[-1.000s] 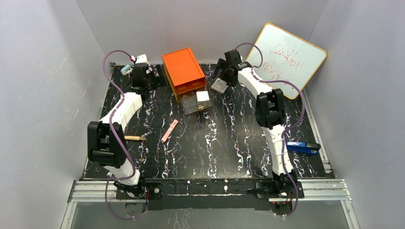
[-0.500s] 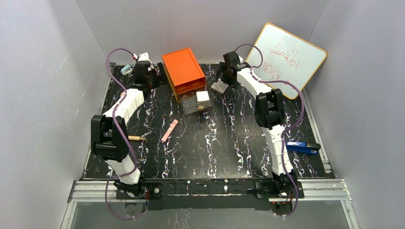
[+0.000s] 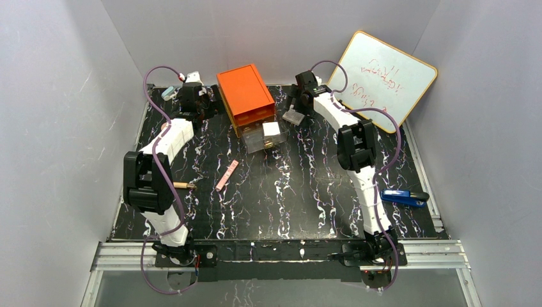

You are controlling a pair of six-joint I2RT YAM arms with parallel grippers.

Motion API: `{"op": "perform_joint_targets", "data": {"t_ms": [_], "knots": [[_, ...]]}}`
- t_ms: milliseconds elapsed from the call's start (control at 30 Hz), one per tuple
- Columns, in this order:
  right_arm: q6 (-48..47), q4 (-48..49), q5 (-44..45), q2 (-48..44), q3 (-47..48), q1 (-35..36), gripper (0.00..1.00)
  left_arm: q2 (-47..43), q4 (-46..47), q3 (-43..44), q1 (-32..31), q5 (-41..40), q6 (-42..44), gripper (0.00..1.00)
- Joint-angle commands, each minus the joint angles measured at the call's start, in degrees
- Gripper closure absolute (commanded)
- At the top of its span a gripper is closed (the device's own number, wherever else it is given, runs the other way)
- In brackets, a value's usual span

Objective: Organize the makeup

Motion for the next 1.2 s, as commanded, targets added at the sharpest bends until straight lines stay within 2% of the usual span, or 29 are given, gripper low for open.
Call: {"op": "perform_joint_targets", "data": {"t_ms": [0, 100, 233, 400, 667, 1000, 1167], "knots": [[0.11, -1.09, 0.57, 3.81, 4.77, 0.42, 0.01, 0.29, 0.18, 1.40, 0.61, 0.27, 0.37, 0.02], [0.11, 0.45, 0.57, 3.68, 3.32, 0.54, 0.01, 0.57, 0.51, 1.18, 0.76, 0.34, 0.37, 0.02], [-1.31, -1.75, 1.45, 5.66, 6.77, 0.97, 0.01, 1.32, 0.33, 1.42, 1.09, 0.63, 0.53, 0.02], [-7.98, -4.18, 7.25, 6.81, 10.13, 2.91, 0.01, 1.77, 0.67, 1.24, 1.53, 1.08, 0.64, 0.02], [-16.49, -6.29, 8.32, 7.34, 9.97, 3.96, 0.01, 3.00, 1.21, 0.71, 2.09, 2.36, 0.44, 0.01], [-18.12, -7.66, 10.08, 5.73, 0.79, 3.55, 0.01, 2.80, 0.54, 0.89, 2.98, 2.97, 0.55, 0.02], [-15.47, -6.96, 2.15, 4.61, -3.35, 1.50, 0.02, 2.36, -0.13, 0.82, 3.14, 3.04, 0.58, 0.02]]}}
